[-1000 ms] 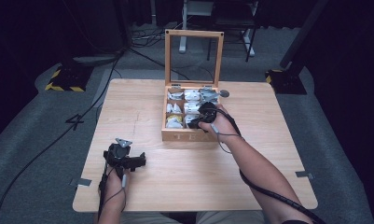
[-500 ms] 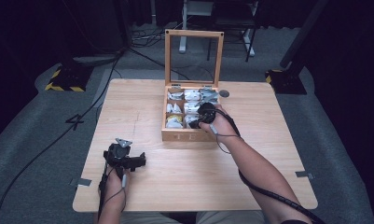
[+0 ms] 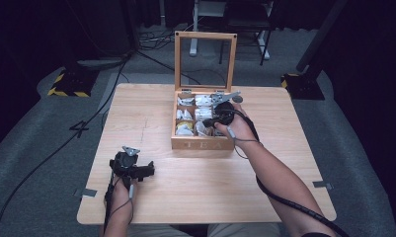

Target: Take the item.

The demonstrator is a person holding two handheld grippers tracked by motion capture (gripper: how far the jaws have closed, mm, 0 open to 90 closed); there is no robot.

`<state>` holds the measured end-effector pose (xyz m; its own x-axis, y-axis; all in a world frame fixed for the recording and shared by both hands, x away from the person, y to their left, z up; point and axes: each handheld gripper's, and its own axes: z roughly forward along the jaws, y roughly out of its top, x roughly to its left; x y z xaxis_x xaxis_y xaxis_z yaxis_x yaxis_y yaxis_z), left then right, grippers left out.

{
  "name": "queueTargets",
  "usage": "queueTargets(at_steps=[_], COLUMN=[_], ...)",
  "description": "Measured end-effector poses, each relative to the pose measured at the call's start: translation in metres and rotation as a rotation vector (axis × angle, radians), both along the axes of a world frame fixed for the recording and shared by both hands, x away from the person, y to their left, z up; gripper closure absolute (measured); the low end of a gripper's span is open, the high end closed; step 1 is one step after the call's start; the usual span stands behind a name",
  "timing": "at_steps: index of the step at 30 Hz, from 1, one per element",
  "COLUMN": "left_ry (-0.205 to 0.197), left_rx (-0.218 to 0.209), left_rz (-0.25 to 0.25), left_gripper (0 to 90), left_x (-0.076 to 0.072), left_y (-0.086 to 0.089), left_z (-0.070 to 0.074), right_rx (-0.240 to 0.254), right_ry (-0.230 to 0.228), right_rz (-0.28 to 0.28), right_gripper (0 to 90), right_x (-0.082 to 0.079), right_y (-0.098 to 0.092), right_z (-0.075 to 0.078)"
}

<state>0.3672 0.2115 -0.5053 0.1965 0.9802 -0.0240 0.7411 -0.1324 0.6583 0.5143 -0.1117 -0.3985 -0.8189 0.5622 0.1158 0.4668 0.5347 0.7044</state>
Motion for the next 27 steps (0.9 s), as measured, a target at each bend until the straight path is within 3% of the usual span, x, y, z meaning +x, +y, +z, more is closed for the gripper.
queueTargets(at_steps=[11,16,27], left_ry=[0.000,0.000,0.000], left_rx=[0.000,0.000,0.000], left_rz=[0.000,0.000,0.000], left_gripper=[0.0,0.0,0.0], left_x=[0.000,0.000,0.000], left_y=[0.000,0.000,0.000], left_z=[0.000,0.000,0.000], right_rx=[0.068,0.113,0.162], right_ry=[-0.055,-0.075,-0.117], right_rz=[0.000,0.004,0.024], right_gripper=[90.0,90.0,90.0], right_x=[-0.006,-0.014,-0.034], right_y=[-0.013,-0.021,-0.033], right_z=[0.026,0.037,0.054])
